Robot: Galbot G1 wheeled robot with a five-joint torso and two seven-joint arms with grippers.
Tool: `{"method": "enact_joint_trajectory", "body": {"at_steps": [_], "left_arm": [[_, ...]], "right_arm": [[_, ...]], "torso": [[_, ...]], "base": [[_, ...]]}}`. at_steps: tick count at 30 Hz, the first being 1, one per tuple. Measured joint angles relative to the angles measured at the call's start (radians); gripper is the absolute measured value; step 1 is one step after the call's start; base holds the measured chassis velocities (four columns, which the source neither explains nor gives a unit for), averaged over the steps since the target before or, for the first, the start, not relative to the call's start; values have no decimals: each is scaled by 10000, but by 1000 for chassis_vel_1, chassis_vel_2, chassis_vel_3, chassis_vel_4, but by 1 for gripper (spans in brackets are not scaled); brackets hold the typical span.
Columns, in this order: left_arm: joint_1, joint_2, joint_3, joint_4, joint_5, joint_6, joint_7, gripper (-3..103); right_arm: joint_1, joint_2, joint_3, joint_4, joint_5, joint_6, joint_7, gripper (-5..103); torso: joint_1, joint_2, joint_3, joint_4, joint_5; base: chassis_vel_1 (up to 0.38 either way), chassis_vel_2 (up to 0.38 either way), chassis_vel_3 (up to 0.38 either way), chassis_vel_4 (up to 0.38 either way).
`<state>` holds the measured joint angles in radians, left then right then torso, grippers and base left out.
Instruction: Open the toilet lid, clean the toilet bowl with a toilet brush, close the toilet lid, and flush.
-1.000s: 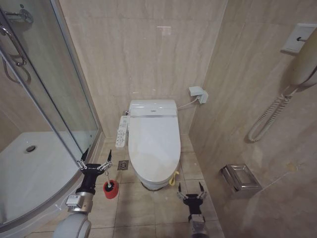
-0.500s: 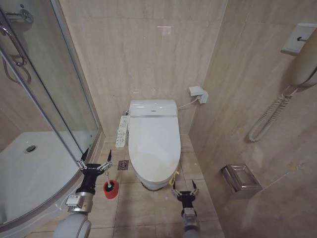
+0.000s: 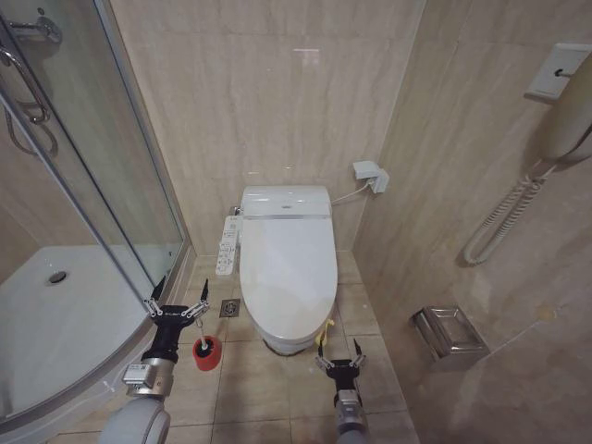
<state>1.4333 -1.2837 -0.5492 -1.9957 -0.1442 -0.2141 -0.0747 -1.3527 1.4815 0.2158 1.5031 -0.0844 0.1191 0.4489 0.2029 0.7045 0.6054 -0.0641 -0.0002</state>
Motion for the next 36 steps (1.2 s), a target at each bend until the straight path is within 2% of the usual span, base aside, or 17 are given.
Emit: {"method": "enact_joint_trajectory", "body": {"at_steps": [8,24,25,31,32,36], "left_arm": [[0,0,0,0,0,0,-1,100],[0,0,0,0,0,0,0,100],[0,0,0,0,0,0,0,100],[0,0,0,0,0,0,0,100],[0,0,0,0,0,0,0,100],[0,0,0,0,0,0,0,100]], "right_arm": [[845,383,375,-1162,-481,330,-18,100],[1426,455,773,-2152,-817,487,23,100],[1439,479,775,-2151,-819,500,15,90],[1462,542,802,-2150,-823,550,-154,90],[1464,544,803,-2156,-824,569,-169,63],[1470,534,804,-2187,-826,600,-185,63]], "torso": [[0,0,0,1,4],[0,0,1,0,3],[0,0,0,1,2],[0,0,0,0,2],[0,0,0,1,2],[0,0,0,1,2]], "base": [[0,0,0,0],[0,0,0,0],[0,0,0,0],[0,0,0,0],[0,0,0,0],[0,0,0,0]]}}
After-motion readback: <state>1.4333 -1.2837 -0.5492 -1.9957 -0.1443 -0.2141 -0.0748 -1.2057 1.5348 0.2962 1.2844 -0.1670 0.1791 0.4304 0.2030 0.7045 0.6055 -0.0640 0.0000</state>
